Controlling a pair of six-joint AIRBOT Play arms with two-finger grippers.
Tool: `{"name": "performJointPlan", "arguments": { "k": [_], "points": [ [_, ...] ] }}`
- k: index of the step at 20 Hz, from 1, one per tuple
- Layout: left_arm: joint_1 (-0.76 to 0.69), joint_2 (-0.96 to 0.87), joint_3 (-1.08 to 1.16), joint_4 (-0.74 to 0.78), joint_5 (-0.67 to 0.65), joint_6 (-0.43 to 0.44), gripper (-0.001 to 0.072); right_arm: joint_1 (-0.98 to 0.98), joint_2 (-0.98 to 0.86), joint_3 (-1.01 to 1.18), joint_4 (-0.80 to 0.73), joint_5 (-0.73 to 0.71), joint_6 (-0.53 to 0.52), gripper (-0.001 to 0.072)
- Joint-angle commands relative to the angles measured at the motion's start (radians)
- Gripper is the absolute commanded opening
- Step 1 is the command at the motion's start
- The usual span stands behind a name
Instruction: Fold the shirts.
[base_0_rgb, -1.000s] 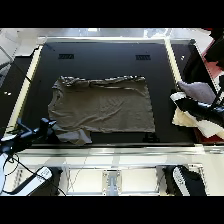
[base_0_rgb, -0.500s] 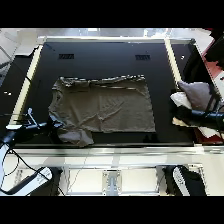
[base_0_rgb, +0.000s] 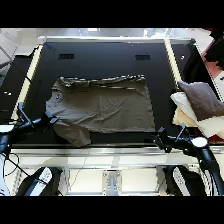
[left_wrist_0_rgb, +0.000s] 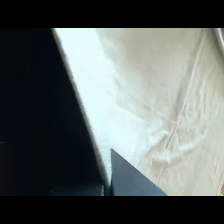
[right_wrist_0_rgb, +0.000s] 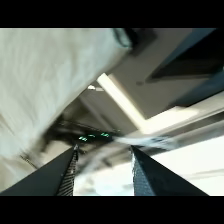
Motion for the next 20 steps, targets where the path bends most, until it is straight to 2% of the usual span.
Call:
{"name": "performJointPlan", "arguments": {
  "k": [1,6,10,13,20],
  "points": [
    [0.0,0.024,0.001,-0.001,0.0,-0.001,0.0014,0.0,-0.001,-0.064,0.126,-0.191,0.01,0.0372],
    [0.0,0.024,0.001,-0.001,0.0,-0.001,0.0014,0.006,-0.048,-0.064,0.145,-0.266,-0.007,0.0374],
    [0.0,0.024,0.001,-0.001,0.0,-0.001,0.0014,0.068,-0.162,-0.064,0.261,-0.333,-0.124,0.0374],
    [0.0,0.024,0.001,-0.001,0.0,-0.001,0.0014,0.084,-0.218,-0.059,0.317,-0.408,-0.137,0.0373],
    [0.0,0.024,0.001,-0.001,0.0,-0.001,0.0014,0.084,-0.359,0.071,0.323,-0.429,-0.188,0.0372]
  ]
}}
